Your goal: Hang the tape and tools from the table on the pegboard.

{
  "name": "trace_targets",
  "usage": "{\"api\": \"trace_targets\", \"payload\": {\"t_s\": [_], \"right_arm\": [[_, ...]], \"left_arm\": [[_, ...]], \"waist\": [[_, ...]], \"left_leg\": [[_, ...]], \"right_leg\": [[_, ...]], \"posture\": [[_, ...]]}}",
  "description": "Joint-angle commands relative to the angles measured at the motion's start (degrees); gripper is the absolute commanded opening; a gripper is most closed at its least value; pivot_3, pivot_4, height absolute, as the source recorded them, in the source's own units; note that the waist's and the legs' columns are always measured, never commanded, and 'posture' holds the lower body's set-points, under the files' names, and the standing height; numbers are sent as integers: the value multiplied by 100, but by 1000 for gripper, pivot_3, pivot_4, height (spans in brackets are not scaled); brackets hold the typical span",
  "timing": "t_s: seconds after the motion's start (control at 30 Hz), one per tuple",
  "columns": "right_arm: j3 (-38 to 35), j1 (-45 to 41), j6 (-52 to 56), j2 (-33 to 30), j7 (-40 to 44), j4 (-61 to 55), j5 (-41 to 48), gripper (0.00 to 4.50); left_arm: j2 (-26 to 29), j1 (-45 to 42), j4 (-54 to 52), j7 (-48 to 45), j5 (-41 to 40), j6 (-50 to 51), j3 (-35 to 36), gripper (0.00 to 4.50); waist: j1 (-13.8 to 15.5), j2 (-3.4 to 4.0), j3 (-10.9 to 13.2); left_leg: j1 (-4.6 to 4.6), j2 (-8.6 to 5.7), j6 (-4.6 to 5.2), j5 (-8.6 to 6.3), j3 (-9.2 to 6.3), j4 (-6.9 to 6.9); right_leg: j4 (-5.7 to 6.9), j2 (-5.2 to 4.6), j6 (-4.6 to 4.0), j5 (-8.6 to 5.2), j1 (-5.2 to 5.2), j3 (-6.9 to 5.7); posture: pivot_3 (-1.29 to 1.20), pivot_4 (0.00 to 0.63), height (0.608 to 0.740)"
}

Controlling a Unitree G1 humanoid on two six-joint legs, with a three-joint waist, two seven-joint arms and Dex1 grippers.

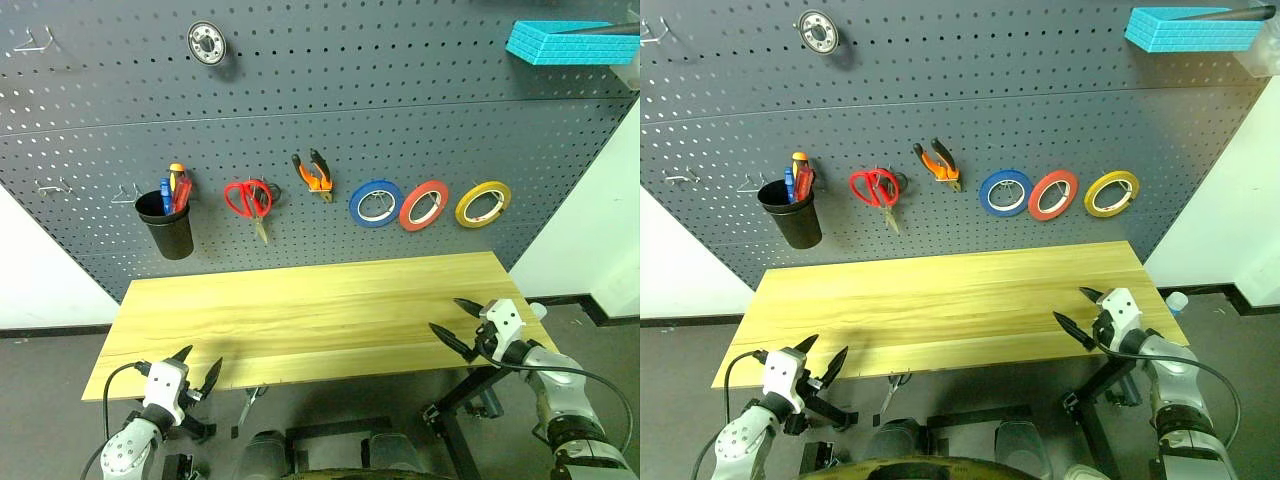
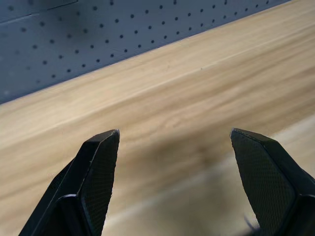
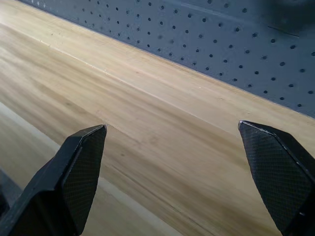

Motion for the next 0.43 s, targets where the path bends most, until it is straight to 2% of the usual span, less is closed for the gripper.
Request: {"api": "trace_targets", "payload": {"t_s": [0.03,0.17,0.43], "right_arm": [[-28,-188,-157,36,-62,-39,8,4500],[-16,-204,-182,60,-67,-22,-12,4500],[-17,-205,-246,79,-75,35,-17,4500]], "left_arm": [[48,-123,367,15,47,-275,5,3741],[87,-279,800,-19,39,-443,29,3741],[85,-446,1333,12,97,-728,6,3741]], "waist": [[0,-8,-5],[35,-27,-16],[143,-21,-18]], "left_leg": [[-4,-14,14,-9,6,-1],[-8,-19,26,-23,17,-23],[20,-6,6,-31,14,-64]], "right_leg": [[-39,0,29,19,10,7],[-84,-6,103,62,11,15],[-79,19,75,54,5,7]], "posture": [[-40,0,740],[-39,0,740],[-44,0,740]]}}
